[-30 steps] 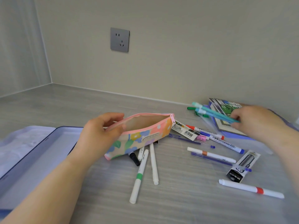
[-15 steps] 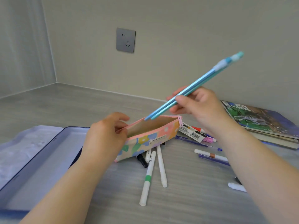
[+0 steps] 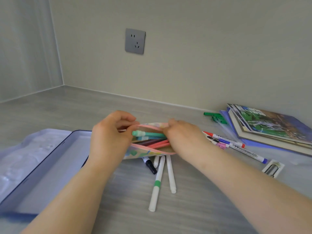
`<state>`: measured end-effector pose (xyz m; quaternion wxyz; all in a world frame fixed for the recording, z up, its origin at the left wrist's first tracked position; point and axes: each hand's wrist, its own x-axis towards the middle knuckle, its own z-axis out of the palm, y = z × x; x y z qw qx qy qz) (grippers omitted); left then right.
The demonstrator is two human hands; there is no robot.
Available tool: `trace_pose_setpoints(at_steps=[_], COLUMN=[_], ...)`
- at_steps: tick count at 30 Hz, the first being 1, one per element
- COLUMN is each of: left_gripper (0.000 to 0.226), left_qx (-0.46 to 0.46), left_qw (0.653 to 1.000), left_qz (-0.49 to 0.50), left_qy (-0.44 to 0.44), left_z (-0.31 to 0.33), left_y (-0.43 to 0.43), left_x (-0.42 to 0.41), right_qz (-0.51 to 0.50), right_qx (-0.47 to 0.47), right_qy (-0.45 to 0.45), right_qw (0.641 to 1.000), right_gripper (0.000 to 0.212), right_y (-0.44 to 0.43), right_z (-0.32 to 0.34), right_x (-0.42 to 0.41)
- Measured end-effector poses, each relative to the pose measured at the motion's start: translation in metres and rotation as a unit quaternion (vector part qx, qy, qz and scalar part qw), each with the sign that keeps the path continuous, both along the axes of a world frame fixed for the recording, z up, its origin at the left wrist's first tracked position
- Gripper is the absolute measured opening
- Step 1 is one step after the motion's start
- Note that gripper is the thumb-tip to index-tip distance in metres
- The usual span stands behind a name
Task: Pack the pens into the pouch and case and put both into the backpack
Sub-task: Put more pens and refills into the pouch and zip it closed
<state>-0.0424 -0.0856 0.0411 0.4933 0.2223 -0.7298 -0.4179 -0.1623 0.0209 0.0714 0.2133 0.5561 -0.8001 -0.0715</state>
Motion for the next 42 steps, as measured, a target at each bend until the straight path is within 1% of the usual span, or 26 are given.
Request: trace_pose_setpoints(at_steps=[3,5,6,8,9,10,11,13,15,17,20,24,26,30,32,33,35,37,40,42], left_gripper=[0.032,0.031,0.031,0.031,0.031,0.031,0.031,0.031,0.032,0.033,0.033,0.03,0.03,0.034,0.038,0.04,0.043,0.043,0.042,0.042], left_qx=[0.051,0.054,0.051,0.047,0.048,0.049,0.049,0.046,0.037,0.027,0.018,0.03,0.035,0.021,0.004,-0.003,-0.012,-0.014,-0.012,-0.009], left_qw=[0.997,0.997,0.997,0.997,0.997,0.997,0.997,0.997,0.997,0.997,0.998,0.999,0.999,0.999,1.0,1.0,0.999,0.999,0.999,0.999], left_qz=[-0.044,-0.059,-0.06,-0.054,-0.052,-0.051,-0.052,-0.055,-0.059,-0.067,-0.062,-0.037,-0.034,-0.027,-0.027,-0.026,-0.024,-0.023,-0.023,-0.029], left_qy=[0.024,0.022,0.019,0.021,0.023,0.024,0.023,0.019,0.016,0.009,0.009,0.02,0.021,0.014,0.001,-0.007,-0.019,-0.025,-0.031,-0.034], left_z=[-0.001,-0.003,-0.004,-0.004,-0.003,-0.003,-0.003,-0.003,-0.003,-0.002,-0.002,-0.002,-0.002,-0.004,-0.004,-0.004,-0.004,-0.004,-0.004,-0.005], left_y=[-0.004,-0.005,-0.004,-0.004,-0.005,-0.005,-0.005,-0.003,-0.001,0.001,0.001,-0.004,-0.006,-0.006,-0.005,-0.004,-0.003,-0.002,-0.002,-0.001], left_x=[-0.003,-0.004,-0.004,-0.004,-0.004,-0.003,-0.003,-0.003,-0.004,-0.004,-0.005,-0.003,-0.005,-0.006,-0.005,-0.005,-0.005,-0.005,-0.004,-0.005], right_qz=[-0.023,-0.033,-0.035,-0.022,0.001,0.034,0.065,0.09,0.066,0.034,0.027,0.062,0.087,0.119,0.062,0.01,-0.097,-0.155,-0.185,-0.197], right_qx=[0.051,0.084,0.082,0.047,0.023,-0.003,-0.019,-0.009,0.01,0.018,0.037,0.01,-0.027,-0.143,-0.174,-0.161,-0.086,-0.016,0.043,0.049], right_qy=[0.022,0.019,0.016,-0.014,-0.04,-0.064,-0.068,-0.019,0.028,0.027,-0.016,-0.152,-0.198,-0.203,-0.22,-0.233,-0.258,-0.262,-0.244,-0.232], right_qw=[0.998,0.996,0.996,0.999,0.999,0.997,0.995,0.996,0.997,0.999,0.999,0.986,0.976,0.961,0.958,0.959,0.957,0.952,0.951,0.951], right_gripper=[0.029,0.032,0.032,0.026,0.024,0.026,0.027,0.023,0.02,0.023,0.026,0.032,0.035,0.03,0.024,0.019,0.011,0.006,0.018,0.023], right_y=[-0.003,-0.006,-0.007,-0.008,-0.008,-0.008,-0.008,-0.009,-0.011,-0.015,-0.024,-0.021,-0.01,0.027,0.053,0.067,0.095,0.115,0.123,0.123], right_z=[-0.008,-0.012,-0.013,-0.013,-0.013,-0.014,-0.016,-0.019,-0.018,-0.015,-0.018,-0.02,-0.016,-0.007,0.002,0.007,0.01,0.003,-0.014,-0.02], right_x=[-0.001,-0.001,-0.002,-0.004,-0.005,-0.004,-0.004,-0.004,-0.006,-0.006,0.0,0.0,-0.002,-0.012,-0.03,-0.042,-0.062,-0.073,-0.077,-0.079])
